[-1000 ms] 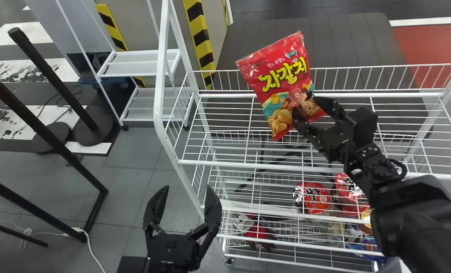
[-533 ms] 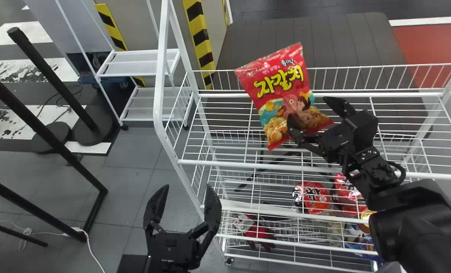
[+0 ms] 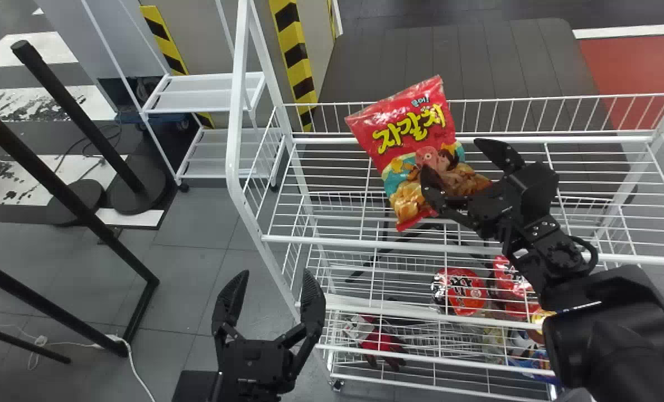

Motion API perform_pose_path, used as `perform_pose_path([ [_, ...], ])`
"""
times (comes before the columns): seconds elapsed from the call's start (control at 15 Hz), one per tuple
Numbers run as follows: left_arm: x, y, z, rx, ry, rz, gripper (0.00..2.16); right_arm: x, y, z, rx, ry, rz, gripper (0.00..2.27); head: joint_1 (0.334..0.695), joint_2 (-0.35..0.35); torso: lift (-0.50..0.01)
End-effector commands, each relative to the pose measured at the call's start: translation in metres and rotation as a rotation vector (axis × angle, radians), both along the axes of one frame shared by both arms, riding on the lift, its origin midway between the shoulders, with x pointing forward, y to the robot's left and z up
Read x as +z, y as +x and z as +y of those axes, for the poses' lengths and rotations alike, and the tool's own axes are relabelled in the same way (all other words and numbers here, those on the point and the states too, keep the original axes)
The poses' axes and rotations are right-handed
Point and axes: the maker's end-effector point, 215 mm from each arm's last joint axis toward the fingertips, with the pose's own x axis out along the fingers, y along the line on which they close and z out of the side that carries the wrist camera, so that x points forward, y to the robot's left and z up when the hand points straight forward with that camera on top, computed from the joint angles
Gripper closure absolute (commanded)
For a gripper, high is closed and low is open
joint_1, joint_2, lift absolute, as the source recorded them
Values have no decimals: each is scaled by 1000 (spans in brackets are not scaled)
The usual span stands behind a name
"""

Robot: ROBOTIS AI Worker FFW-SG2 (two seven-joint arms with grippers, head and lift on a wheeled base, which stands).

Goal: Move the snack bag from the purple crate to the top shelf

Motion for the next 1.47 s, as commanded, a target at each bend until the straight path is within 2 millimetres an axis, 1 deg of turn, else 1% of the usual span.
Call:
perform_pose_path([
  [0.0, 1, 0, -2, -4, -2, -3, 107, 2, -2, 4, 5, 6, 5, 76, 695, 214, 0],
  [0.27, 2, 0, -3, -4, -4, -2, 107, 6, -19, 16, 31, 32, 2, 76, 695, 221, 0],
  [0.4, 4, -1, -3, -5, -5, -3, 107, 13, -31, 25, 57, 66, 7, 76, 695, 228, 0],
  [0.53, 9, -1, -3, 0, -9, -6, 103, 22, -45, 35, 78, 84, -5, 76, 695, 246, 0],
  [0.73, 15, -4, -6, 0, -17, 1, 107, 37, -66, 42, 90, 114, -30, 76, 695, 261, 0],
  [0.8, 16, -4, -8, -1, -17, 18, 110, 44, -76, 44, 98, 135, -36, 76, 695, 266, 0],
  [0.87, 17, -5, -10, 1, -19, 38, 110, 56, -87, 43, 102, 184, -49, 76, 695, 274, 0],
  [1.0, 22, -2, -13, 12, -14, 78, 124, 89, -111, 37, 90, 277, -110, 76, 695, 280, 0],
  [1.07, 26, 1, -16, 10, -5, 89, 124, 102, -119, 30, 80, 320, -127, 80, 695, 280, 0],
  [1.13, 28, 2, -20, 6, -2, 106, 124, 115, -129, 17, 57, 367, -156, 80, 695, 280, 0],
  [1.2, 29, 4, -24, 3, 6, 120, 130, 122, -137, 5, 35, 383, -170, 80, 695, 269, 0],
  [1.27, 34, 5, -27, 5, 11, 120, 130, 126, -147, -13, 2, 392, -180, 80, 695, 256, 0],
  [1.4, 40, 9, -30, -2, 21, 129, 130, 129, -177, -65, -80, 366, -221, 80, 695, 218, 0],
])
